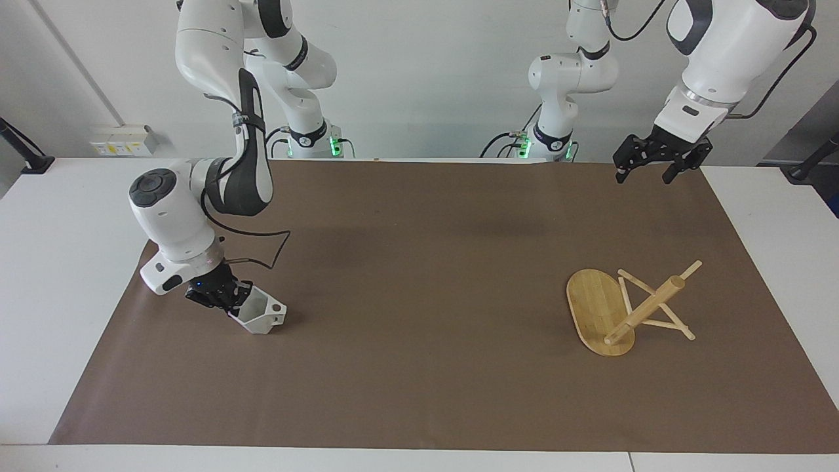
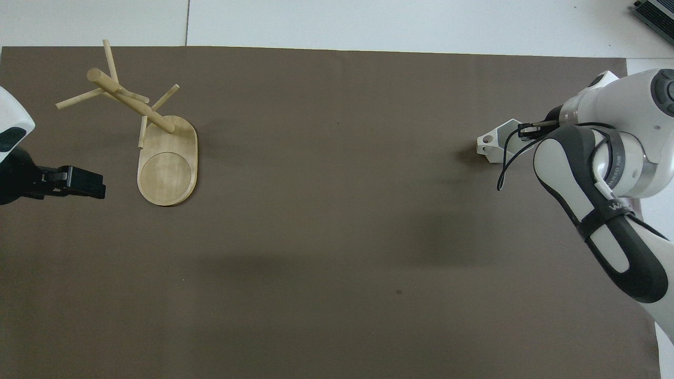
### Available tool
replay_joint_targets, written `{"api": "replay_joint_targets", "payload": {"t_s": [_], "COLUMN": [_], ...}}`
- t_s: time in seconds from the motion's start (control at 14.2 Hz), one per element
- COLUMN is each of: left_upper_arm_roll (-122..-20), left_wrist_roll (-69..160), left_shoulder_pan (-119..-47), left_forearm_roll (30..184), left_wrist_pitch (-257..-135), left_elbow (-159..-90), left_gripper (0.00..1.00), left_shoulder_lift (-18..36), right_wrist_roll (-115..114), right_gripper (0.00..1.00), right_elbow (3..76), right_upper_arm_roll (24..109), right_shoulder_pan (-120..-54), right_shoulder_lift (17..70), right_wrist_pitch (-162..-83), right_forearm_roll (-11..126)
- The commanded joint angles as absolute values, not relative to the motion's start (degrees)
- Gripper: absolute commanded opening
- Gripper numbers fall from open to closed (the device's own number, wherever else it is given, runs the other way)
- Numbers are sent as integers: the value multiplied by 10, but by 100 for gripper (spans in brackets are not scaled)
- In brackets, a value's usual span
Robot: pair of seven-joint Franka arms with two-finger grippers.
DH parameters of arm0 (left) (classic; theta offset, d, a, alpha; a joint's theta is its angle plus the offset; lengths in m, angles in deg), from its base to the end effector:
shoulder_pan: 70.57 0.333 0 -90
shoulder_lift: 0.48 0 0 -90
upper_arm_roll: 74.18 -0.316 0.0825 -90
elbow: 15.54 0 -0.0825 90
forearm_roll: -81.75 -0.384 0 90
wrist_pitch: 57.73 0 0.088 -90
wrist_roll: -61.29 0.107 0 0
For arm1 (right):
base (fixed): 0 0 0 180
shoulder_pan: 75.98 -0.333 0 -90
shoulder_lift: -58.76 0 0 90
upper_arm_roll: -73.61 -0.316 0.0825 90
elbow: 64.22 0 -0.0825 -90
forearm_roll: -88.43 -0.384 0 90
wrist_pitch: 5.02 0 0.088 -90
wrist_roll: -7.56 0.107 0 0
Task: Hang cup on rack
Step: 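Carry the white cup toward the left gripper while the left gripper approaches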
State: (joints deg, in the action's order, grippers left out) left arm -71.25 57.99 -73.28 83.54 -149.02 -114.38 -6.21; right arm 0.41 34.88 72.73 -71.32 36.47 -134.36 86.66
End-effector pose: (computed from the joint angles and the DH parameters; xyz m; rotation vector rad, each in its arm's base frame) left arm 0.5201 -0.0559 0.6074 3.1170 -0.0613 -0.0527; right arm 0.6675 -0.0443 0.3708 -3.1156 -0.0613 -0.2202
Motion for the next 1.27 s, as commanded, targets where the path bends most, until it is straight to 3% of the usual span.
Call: {"api": "replay_joint_targets", "payload": {"t_s": [0.0,0.42,0.78,1.2], "left_upper_arm_roll": [-715,-716,-722,-723], "left_wrist_roll": [503,314,123,-25], "left_shoulder_pan": [-738,-731,-726,-667], "left_forearm_roll": [843,924,1012,1159], "left_wrist_pitch": [-1486,-1481,-1446,-1439], "left_elbow": [-1185,-1192,-1192,-1194], "left_gripper": [100,100,100,100], "left_shoulder_lift": [-93,-97,-99,-92], "right_wrist_roll": [13,51,75,81], "right_gripper": [3,0,0,0], "right_elbow": [353,314,296,296], "right_upper_arm_roll": [719,648,573,444], "right_shoulder_pan": [-707,-707,-707,-707], "right_shoulder_lift": [370,387,401,415], "right_wrist_pitch": [-1348,-1336,-1352,-1425], "right_forearm_roll": [865,850,612,463]}}
